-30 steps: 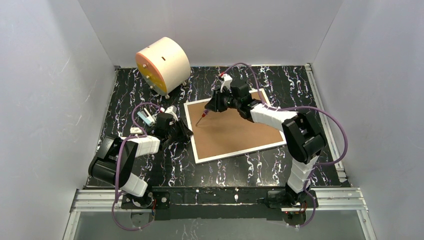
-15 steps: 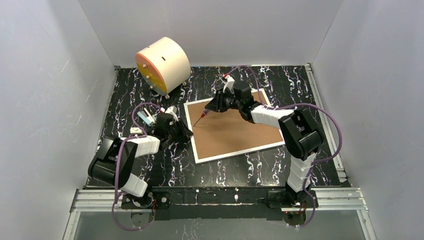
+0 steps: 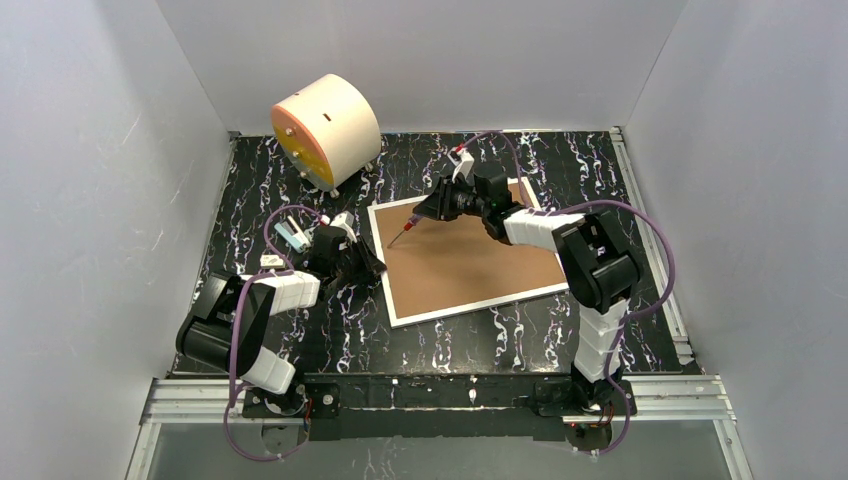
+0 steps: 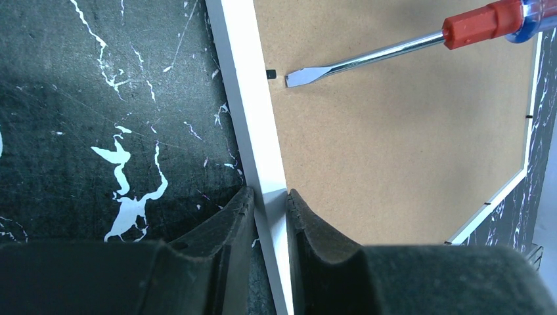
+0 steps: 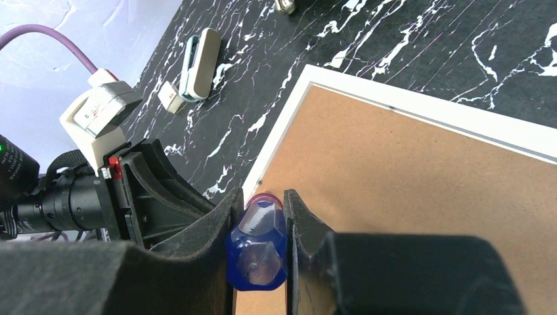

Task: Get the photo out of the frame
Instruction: Release the photo frame.

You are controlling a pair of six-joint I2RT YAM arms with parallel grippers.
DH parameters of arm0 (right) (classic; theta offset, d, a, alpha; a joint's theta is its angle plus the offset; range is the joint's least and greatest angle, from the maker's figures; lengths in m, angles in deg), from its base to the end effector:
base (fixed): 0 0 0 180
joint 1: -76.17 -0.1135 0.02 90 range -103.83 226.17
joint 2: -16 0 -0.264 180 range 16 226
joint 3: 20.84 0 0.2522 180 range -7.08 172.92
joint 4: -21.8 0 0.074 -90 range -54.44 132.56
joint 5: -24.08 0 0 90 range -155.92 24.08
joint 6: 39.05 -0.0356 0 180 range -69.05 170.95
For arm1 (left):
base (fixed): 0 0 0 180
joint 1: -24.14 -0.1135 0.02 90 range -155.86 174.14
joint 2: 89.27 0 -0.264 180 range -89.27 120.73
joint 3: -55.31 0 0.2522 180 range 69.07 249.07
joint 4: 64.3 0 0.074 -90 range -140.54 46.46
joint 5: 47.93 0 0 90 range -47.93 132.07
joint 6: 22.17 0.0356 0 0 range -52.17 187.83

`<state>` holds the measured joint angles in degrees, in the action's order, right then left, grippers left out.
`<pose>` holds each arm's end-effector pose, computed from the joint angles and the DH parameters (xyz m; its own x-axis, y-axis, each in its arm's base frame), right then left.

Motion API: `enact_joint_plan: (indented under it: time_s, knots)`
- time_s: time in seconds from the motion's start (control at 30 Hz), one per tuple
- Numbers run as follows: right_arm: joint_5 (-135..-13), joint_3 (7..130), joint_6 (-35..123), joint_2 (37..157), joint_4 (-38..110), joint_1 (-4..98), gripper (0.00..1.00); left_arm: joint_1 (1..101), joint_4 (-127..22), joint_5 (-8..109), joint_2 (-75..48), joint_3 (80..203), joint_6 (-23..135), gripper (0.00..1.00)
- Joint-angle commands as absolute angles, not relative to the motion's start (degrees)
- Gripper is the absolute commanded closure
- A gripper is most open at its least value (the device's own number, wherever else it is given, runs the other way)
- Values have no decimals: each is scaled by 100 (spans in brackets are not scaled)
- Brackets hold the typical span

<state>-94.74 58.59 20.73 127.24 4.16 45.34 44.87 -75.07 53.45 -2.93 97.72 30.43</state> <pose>0.3621 0.2361 0.2009 -0.6096 0.1497 -0.7784 -0.6290 0.5063 0.5900 0.2556 -0.1042 0.1424 -0.7110 -0.3676 -0.5995 0.0877 0.7995 -0.5942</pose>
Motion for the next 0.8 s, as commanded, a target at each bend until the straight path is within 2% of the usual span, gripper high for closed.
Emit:
enact_joint_plan:
  time_s: [0.0, 0.47, 0.77]
  knots:
    - [-9617, 5855, 1997, 12869, 57, 4497, 99, 4515, -6513, 5233, -182, 9639, 3319, 80]
    - [-9636, 6314, 2134, 13194, 338, 4380, 99, 4515, -6528, 5278, -149, 9597, 3338, 81]
    - [-9254, 7112, 3054, 13303, 1520, 4011, 99, 4515, -6623, 5294, -84, 9571, 3320, 82]
